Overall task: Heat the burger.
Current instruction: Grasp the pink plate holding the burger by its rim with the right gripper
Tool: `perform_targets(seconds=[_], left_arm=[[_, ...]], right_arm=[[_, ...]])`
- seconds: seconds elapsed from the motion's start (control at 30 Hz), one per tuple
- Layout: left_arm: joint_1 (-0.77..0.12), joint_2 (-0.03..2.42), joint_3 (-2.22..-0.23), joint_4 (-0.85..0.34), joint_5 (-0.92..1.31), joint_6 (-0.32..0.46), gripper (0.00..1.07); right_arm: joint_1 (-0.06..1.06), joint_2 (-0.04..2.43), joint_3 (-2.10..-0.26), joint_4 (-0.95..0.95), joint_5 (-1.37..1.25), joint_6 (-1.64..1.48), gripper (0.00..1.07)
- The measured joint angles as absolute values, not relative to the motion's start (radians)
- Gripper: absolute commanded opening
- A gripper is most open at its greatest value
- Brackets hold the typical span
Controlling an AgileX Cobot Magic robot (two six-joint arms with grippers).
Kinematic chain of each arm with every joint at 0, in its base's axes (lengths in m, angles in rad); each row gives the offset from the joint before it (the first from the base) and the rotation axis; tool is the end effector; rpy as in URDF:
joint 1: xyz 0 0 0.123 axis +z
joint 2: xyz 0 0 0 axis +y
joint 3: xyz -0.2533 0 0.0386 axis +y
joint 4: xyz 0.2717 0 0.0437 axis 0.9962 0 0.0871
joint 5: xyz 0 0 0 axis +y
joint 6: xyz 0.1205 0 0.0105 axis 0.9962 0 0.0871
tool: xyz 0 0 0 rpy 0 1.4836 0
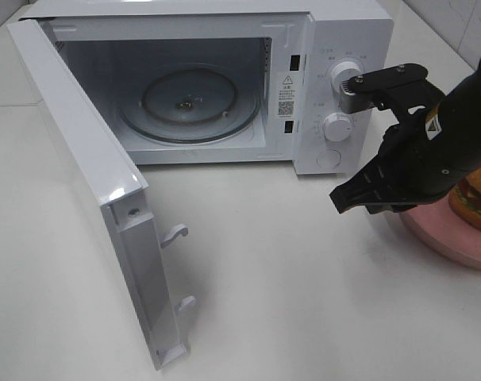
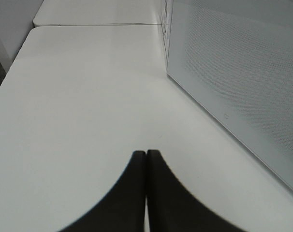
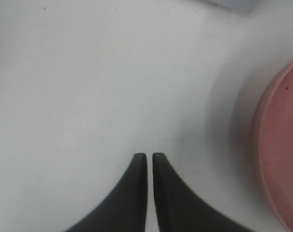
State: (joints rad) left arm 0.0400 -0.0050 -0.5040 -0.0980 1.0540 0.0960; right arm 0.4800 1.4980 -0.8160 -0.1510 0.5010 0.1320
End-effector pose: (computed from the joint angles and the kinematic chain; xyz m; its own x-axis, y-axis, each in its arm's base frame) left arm 0.0710 -0.0075 0.2778 -0.4375 0.0298 -0.8987 0.0573 0.9983 0.0052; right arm 0.2827 0.1373 0.1341 -0.7866 -0.4102 -0.4616 -0.4315 0.8998 -0.0644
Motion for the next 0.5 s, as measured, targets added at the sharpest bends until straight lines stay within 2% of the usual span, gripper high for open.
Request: perform_targets(seconds=[0.07,0.1,0.13,0.17,0.2,0.23,0.27,0.3,0.33,0.37,0.4,0.5], left_arm=[[0.04,-0.005,-0.504,-0.098,1.054,0.096,0.0],[0.04,-0.005,-0.504,-0.098,1.054,0.096,0.0],[0.04,-0.005,-0.504,-0.098,1.054,0.096,0.0],[0.04,-0.005,-0.504,-0.098,1.054,0.096,0.0],[0.04,-0.005,-0.504,-0.098,1.054,0.096,0.0],[0.04,-0.005,-0.504,-0.098,1.054,0.096,0.0],[0.04,-0.005,-0.504,-0.098,1.054,0.096,0.0],[0.04,-0.005,-0.504,-0.098,1.054,0.096,0.0],[0.04,-0.005,-0.504,-0.098,1.054,0.096,0.0],[0.04,-0.005,-0.504,-0.098,1.054,0.096,0.0],[0.04,-0.005,-0.504,-0.098,1.054,0.096,0.0],[0.04,-0.005,-0.504,-0.098,1.054,0.096,0.0]], right_arm=[[0.48,1.498,-0.843,-0.107,0.58,0.102,0.24],[0.48,1.498,-0.843,-0.107,0.58,0.102,0.24],[0.48,1.498,-0.851,-0.102,0.613,0.098,0.37],[0.48,1.498,-0.851,-0.102,0.613,0.098,0.37],[0.48,1.498,-0.853,-0.1,0.622,0.098,0.43],[0.48,1.498,-0.852,-0.1,0.638,0.1,0.57],[0.48,1.498,-0.852,-0.1,0.638,0.1,0.57],[0.48,1.498,-0.852,-0.1,0.641,0.101,0.64],[0.48,1.498,-0.852,-0.1,0.649,0.103,0.77],[0.48,1.498,-0.852,-0.1,0.649,0.103,0.77],[0.48,1.498,-0.852,-0.101,0.649,0.118,0.83],[0.48,1.498,-0.852,-0.125,0.649,0.134,0.82]])
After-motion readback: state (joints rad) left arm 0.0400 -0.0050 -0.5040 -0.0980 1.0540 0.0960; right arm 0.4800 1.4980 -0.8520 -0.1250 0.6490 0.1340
